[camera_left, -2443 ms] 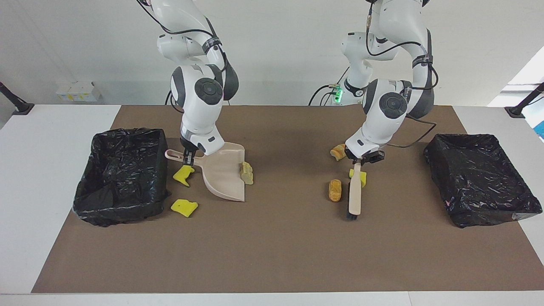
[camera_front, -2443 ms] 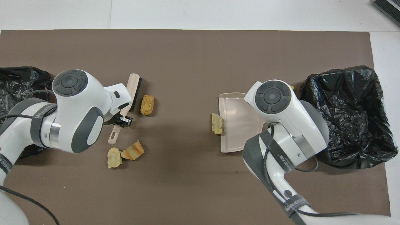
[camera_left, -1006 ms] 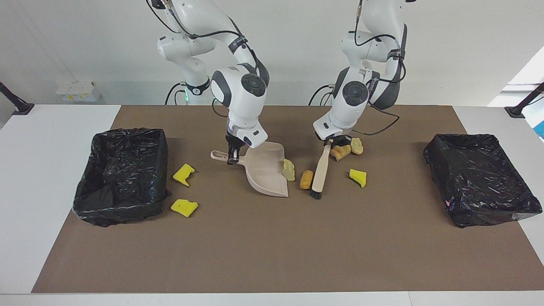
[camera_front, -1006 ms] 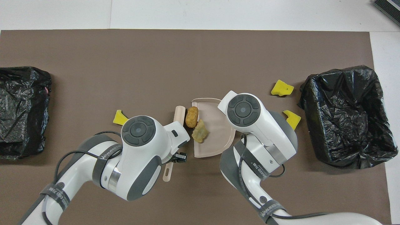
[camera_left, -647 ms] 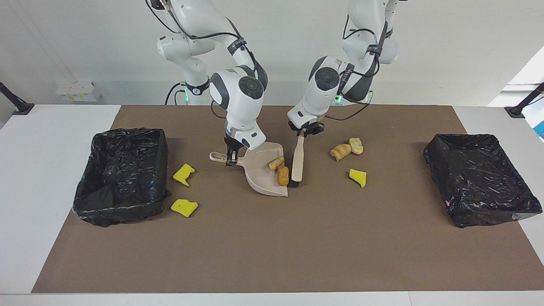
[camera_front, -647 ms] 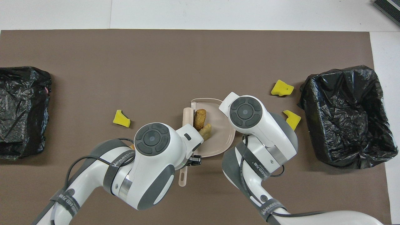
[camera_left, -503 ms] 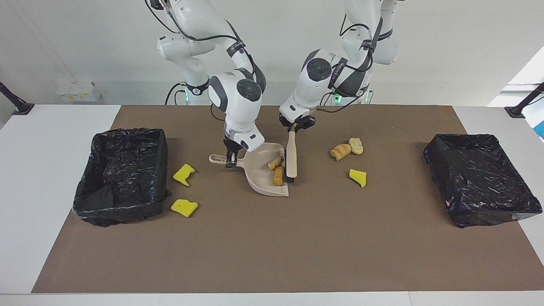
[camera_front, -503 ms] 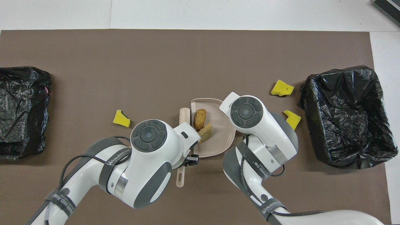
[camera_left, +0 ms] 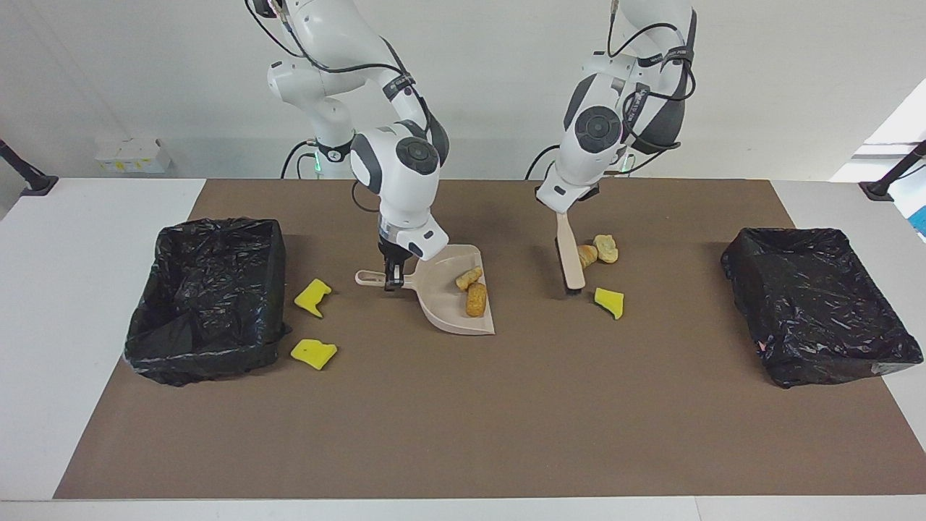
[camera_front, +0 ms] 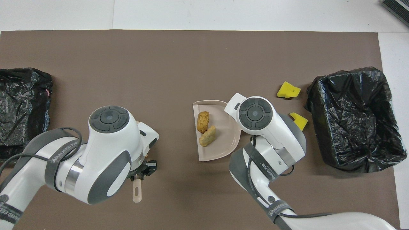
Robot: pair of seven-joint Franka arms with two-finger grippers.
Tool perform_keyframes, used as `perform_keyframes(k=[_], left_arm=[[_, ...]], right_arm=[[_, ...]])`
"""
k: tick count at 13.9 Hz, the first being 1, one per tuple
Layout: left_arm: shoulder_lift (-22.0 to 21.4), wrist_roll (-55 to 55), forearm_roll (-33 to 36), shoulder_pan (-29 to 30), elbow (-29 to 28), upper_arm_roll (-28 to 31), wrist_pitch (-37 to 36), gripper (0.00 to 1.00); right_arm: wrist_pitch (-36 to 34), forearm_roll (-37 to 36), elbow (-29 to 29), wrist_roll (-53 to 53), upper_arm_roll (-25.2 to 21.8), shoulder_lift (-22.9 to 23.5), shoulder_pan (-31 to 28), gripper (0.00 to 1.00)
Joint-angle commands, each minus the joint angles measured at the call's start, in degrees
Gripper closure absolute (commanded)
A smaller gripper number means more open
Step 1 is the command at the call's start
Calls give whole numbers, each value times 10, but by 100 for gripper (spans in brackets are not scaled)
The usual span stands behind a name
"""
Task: Sweep and dump trash in bin
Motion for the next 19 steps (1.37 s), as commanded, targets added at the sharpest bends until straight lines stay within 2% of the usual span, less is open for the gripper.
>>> perform_keyframes(k=[1, 2, 6, 10, 12, 15, 19], left_arm=[[-60, -73, 39, 5, -79, -5, 0, 100], [-71, -93, 58, 22, -93, -6, 0, 100], [-89, -144, 59, 77, -128, -6, 3, 100], [-137, -140, 59, 81, -202, -7, 56, 100], [-140, -140, 53, 79, -208, -8, 59, 100], [-120, -146, -3, 69, -207, -9, 120, 100], [-53, -166, -62, 25, -179, -9, 201, 100]], right_arm=[[19, 13, -5, 10, 6, 2, 1, 100], [29, 17, -6, 10, 6, 2, 1, 100], [33, 22, -6, 11, 6, 3, 2, 100], [33, 22, -5, 11, 6, 3, 2, 100], [34, 22, -6, 11, 7, 4, 2, 100], [48, 27, -5, 13, 7, 6, 2, 100], [68, 37, 5, 55, 7, 32, 26, 100]])
